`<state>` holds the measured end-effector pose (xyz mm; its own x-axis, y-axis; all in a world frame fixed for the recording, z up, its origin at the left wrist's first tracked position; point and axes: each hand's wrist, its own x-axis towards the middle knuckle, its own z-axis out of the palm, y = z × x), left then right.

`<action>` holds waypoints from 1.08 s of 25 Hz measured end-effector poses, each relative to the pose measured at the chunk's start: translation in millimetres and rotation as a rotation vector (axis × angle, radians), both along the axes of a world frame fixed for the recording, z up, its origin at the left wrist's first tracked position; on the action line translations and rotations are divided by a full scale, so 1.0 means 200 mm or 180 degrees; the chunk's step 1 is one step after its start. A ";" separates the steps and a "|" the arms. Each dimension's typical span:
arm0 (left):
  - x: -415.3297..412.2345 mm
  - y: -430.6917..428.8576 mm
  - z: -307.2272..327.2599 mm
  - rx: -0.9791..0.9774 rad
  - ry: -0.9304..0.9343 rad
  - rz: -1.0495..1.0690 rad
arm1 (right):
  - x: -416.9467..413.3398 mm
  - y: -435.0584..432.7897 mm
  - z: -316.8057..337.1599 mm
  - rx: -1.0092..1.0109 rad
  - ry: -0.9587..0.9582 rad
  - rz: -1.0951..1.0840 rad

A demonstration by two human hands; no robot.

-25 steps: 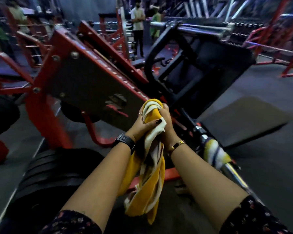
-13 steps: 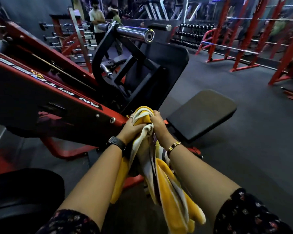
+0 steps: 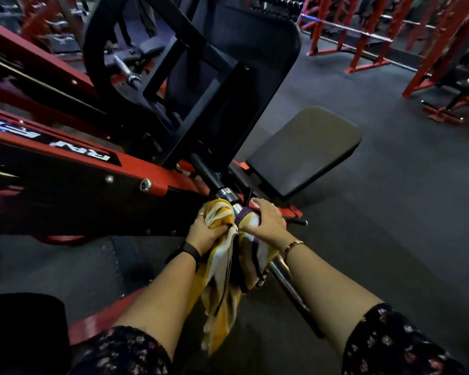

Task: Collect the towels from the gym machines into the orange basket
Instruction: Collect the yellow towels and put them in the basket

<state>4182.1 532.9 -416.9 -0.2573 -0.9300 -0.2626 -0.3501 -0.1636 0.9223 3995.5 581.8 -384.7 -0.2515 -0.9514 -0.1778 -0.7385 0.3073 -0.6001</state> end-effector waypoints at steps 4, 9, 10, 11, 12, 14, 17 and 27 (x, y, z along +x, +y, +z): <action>-0.03 -0.04 -0.12 0.0146 -0.0051 -0.0059 | -0.02 -0.05 -0.15 0.0565 -0.0133 0.0038; -0.03 -0.08 -0.10 0.0049 0.0156 -0.0093 | -0.05 -0.09 -0.10 0.0673 -0.0050 0.0267; -0.03 -0.09 -0.06 -0.0010 0.0223 -0.0079 | -0.05 -0.11 -0.05 0.0508 0.0226 0.0352; -0.03 -0.10 0.00 -0.0107 0.0358 -0.0088 | -0.06 -0.13 0.00 0.0328 0.0483 0.0408; -0.04 -0.11 0.05 -0.0154 0.0477 -0.0104 | -0.07 -0.15 0.07 0.0158 0.0608 0.0388; -0.07 -0.12 0.17 -0.0262 0.0658 -0.0198 | -0.10 -0.17 0.21 -0.0079 0.0389 0.0221; -0.11 -0.16 0.37 -0.0620 0.0965 -0.0434 | -0.09 -0.14 0.43 -0.0405 -0.0552 -0.0016; -0.51 -0.09 0.84 -0.1193 0.1531 -0.1420 | -0.33 0.38 0.74 -0.1384 -0.3965 -0.0591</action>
<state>4079.9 514.7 -248.5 -0.6367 -0.7156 0.2871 0.1456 0.2540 0.9562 3928.8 657.9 -237.1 -0.2751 -0.9585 -0.0748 0.4030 -0.0443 -0.9141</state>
